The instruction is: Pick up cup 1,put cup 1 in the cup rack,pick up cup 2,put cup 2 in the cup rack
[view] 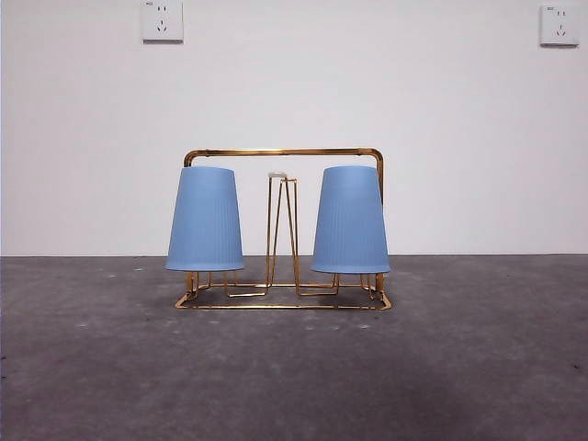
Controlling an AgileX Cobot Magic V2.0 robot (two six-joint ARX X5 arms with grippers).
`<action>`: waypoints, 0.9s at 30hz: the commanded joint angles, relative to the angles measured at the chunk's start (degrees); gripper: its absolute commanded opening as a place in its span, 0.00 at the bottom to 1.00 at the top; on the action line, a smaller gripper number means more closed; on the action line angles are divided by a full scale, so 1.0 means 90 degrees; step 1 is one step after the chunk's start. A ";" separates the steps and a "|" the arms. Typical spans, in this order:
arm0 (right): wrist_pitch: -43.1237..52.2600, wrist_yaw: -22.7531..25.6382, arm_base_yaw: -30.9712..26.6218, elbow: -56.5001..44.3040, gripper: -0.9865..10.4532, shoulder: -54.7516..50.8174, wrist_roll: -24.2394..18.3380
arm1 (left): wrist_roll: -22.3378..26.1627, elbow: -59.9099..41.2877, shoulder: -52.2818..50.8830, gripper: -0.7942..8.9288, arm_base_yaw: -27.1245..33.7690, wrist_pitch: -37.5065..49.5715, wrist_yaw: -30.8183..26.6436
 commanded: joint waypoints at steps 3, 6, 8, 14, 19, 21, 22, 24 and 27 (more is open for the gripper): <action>0.1120 0.0410 -0.0017 -0.1817 0.09 -0.0639 0.0418 | -0.0039 -0.0068 0.0015 0.08 0.0019 0.0027 0.0012; 0.1513 0.0627 -0.0015 -0.2662 0.09 -0.1035 0.0823 | -0.0039 -0.0068 0.0019 0.08 0.0022 0.0027 0.0012; 0.1549 0.0792 -0.0015 -0.3079 0.09 -0.1268 0.0986 | -0.0039 -0.0068 0.0019 0.08 0.0019 0.0027 0.0015; 0.1552 0.0860 -0.0015 -0.3915 0.09 -0.1700 0.1044 | -0.0039 -0.0068 0.0046 0.08 0.0019 0.0027 0.0012; 0.1054 0.0874 -0.0017 -0.4036 0.09 -0.1700 0.1061 | -0.0039 -0.0068 0.0056 0.08 0.0019 0.0029 0.0012; 0.1064 0.0879 -0.0015 -0.4036 0.09 -0.1700 0.1061 | -0.0039 -0.0068 0.0056 0.08 0.0019 0.0029 0.0012; 0.1061 0.0877 -0.0015 -0.4036 0.09 -0.1700 0.1081 | -0.0039 -0.0068 0.0056 0.08 0.0019 0.0029 0.0012; 0.1064 0.0874 -0.0015 -0.4036 0.09 -0.1700 0.1260 | -0.0039 -0.0068 0.0056 0.08 0.0019 0.0029 0.0015; 0.1064 0.0879 0.0000 -0.4036 0.09 -0.1700 0.1304 | -0.0039 -0.0068 0.0056 0.08 0.0019 0.0029 0.0012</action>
